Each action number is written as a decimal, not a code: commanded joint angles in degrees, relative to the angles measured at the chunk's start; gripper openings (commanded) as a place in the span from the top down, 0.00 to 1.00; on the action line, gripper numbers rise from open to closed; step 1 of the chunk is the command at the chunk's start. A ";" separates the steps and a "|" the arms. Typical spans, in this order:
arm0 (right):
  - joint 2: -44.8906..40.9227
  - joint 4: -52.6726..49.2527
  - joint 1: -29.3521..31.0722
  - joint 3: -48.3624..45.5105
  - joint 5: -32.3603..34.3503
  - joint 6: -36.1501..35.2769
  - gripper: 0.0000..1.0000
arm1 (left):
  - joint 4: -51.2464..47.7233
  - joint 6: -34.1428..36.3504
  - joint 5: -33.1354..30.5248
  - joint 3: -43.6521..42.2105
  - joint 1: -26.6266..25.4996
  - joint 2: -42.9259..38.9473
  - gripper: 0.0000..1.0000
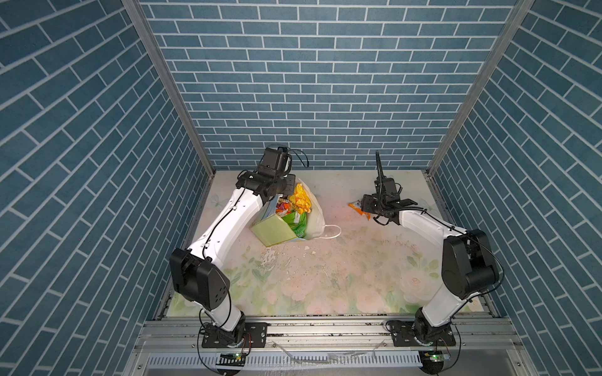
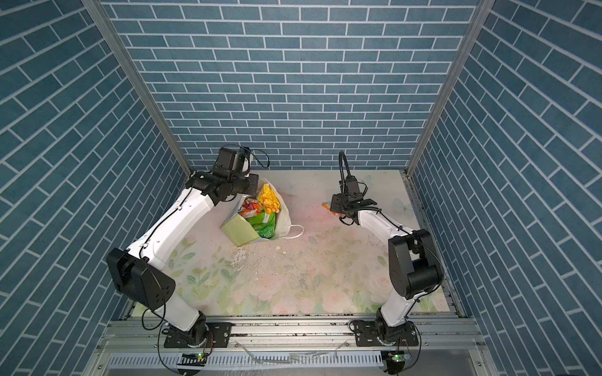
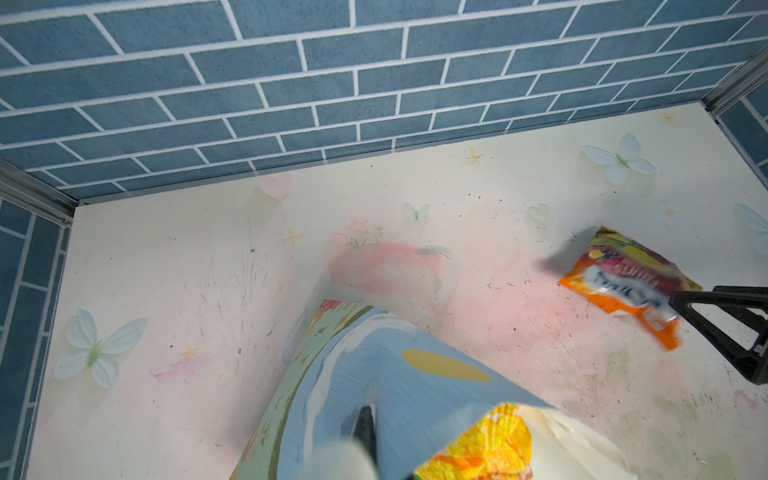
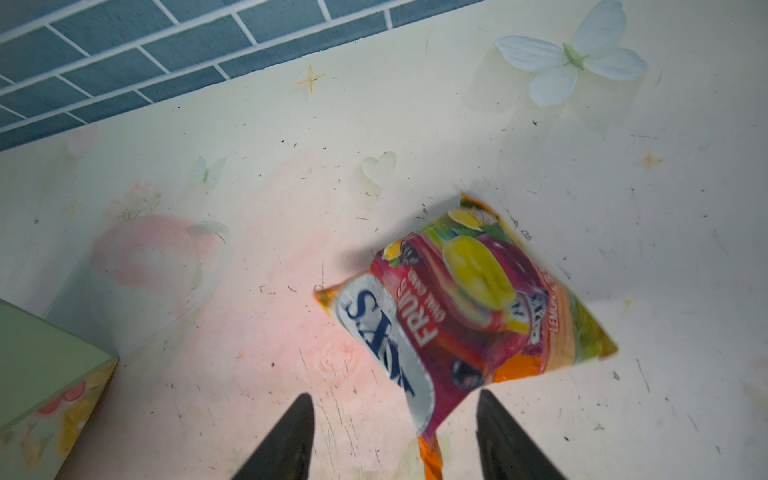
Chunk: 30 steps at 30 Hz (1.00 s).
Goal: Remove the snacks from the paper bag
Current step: 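Carry the FOX'S packet away from the bag and release it on the table, then move the right gripper back over the bag opening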
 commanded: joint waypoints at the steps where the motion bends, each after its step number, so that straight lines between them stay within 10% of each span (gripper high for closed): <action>1: -4.41 0.40 -0.12 0.78 -1.63 0.28 0.28 | 3.34 -0.04 -0.04 2.02 0.37 -2.86 1.00; 30: -18.16 -12.13 7.09 17.19 -8.30 7.23 0.15 | -4.44 -0.88 -2.65 8.45 0.37 2.70 1.00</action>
